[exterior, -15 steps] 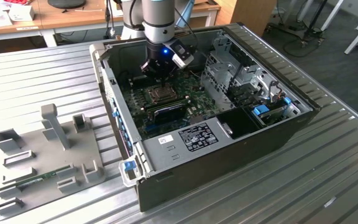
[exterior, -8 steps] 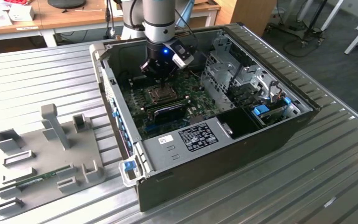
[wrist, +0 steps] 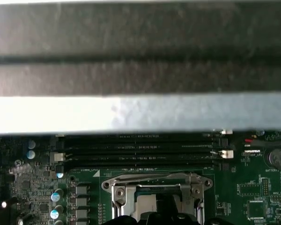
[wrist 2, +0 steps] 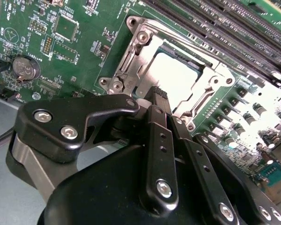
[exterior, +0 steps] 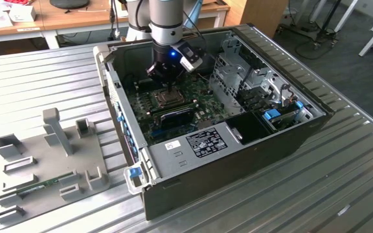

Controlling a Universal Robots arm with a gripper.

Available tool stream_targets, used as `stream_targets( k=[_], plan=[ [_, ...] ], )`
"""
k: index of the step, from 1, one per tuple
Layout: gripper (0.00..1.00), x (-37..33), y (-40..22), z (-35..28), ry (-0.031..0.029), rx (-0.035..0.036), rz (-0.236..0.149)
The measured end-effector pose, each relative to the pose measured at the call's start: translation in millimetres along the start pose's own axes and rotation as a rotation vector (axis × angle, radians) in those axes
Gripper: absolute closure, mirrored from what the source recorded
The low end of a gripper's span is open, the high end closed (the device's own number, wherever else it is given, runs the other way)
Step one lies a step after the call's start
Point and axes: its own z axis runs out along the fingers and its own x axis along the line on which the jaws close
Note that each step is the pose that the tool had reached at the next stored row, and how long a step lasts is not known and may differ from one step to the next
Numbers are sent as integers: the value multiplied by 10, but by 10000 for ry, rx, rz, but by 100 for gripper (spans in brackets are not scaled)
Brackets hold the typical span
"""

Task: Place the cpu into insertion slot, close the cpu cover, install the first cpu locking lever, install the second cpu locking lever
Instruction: 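Install the first cpu locking lever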

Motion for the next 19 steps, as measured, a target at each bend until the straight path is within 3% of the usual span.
stream_targets(
  k=[9, 19],
  plan=[
    [90, -2, -75, -1, 3, 2, 0],
    [90, 9, -93, -2, 3, 20, -1]
  ],
)
